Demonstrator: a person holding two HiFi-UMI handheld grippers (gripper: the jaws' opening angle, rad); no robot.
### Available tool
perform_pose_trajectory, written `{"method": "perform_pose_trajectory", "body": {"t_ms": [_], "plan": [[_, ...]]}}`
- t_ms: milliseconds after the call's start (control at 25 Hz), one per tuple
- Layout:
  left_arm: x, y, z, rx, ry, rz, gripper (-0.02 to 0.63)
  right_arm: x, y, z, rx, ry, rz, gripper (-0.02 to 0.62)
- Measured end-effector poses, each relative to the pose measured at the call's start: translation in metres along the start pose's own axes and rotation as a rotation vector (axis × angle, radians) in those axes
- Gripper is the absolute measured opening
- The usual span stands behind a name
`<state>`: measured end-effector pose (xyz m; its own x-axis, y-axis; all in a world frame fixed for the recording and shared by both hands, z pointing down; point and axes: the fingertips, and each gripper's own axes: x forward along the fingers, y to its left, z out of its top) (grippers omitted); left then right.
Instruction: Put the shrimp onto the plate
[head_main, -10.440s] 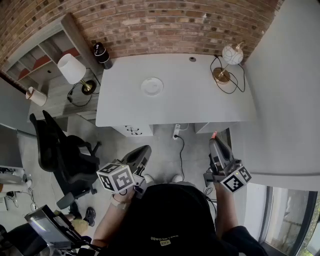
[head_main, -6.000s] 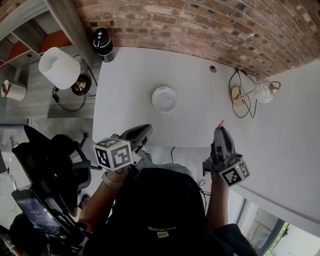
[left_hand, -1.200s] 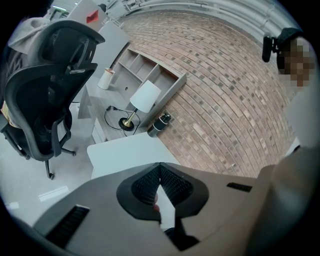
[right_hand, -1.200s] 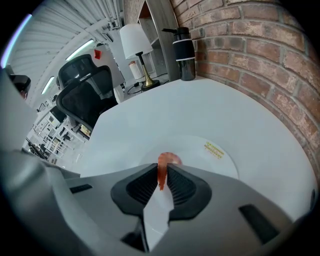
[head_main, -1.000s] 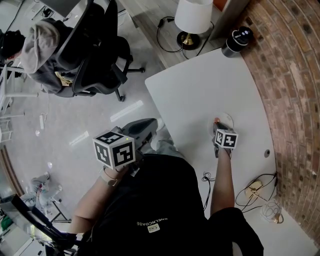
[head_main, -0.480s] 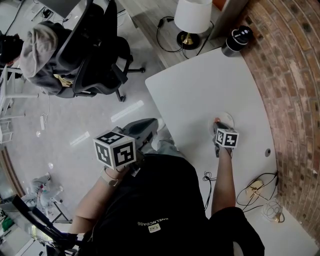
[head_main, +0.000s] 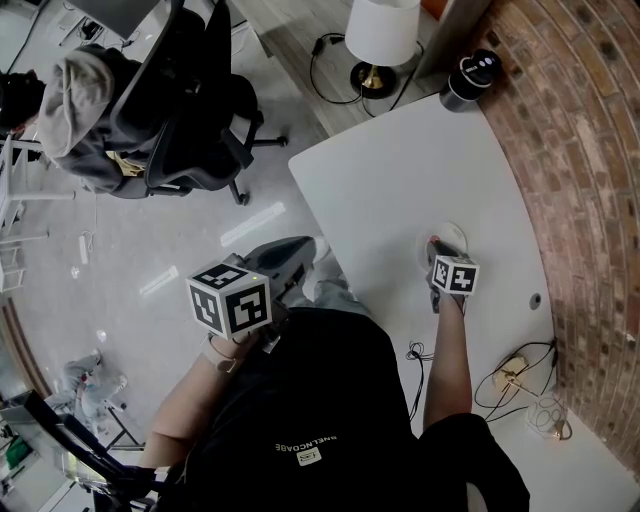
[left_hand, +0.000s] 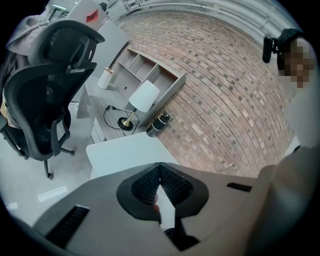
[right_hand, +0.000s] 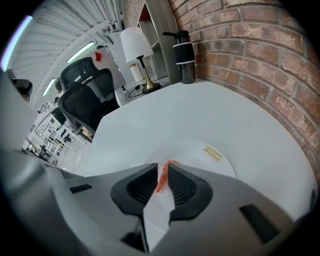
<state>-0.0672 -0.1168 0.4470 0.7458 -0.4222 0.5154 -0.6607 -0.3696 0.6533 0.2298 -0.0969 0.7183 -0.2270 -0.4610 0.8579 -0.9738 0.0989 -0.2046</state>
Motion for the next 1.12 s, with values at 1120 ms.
{"method": "perform_pose_trajectory", "body": {"t_ms": [1120], "plan": [[0.040, -0.053, -0.012, 0.172, 0.216, -0.271, 0.003, -0.217, 0.018, 0.060, 0.130, -0.532, -0.186, 0.058]]}}
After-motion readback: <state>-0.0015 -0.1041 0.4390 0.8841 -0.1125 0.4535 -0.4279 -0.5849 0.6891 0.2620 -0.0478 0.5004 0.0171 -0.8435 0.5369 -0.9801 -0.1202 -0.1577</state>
